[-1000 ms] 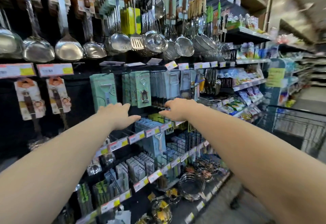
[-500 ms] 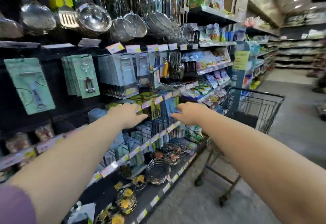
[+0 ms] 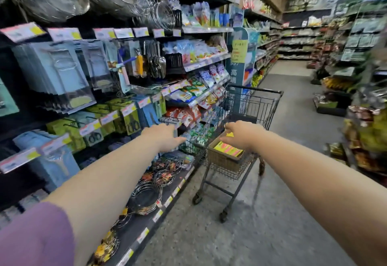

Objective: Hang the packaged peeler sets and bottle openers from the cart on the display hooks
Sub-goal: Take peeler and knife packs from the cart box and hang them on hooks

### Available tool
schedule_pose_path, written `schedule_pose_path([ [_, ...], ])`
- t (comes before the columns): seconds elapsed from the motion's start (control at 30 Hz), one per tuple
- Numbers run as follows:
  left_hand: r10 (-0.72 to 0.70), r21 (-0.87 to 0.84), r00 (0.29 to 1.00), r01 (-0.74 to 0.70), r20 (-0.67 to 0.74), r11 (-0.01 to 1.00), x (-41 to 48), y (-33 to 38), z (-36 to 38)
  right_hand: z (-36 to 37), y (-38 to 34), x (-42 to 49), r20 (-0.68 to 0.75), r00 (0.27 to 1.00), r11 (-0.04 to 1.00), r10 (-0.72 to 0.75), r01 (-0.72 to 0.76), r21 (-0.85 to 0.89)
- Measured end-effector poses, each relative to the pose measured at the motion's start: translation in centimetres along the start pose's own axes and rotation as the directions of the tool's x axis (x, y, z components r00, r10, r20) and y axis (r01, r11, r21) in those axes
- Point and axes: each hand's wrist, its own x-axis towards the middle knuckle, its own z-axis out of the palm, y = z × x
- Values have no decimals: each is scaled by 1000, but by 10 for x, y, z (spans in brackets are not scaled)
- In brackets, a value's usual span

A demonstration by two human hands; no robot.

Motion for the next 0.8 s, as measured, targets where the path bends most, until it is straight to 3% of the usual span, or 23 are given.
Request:
schedule_pose_path([
  [0.3,188,-51,980,-185,59,981,117,54,36,37,67,62,26,986,986,166,-166,2],
  [0.8,380,-50,911,-377,163,925,332,74,76,93,105,255,133,939,932,318,-335,137],
])
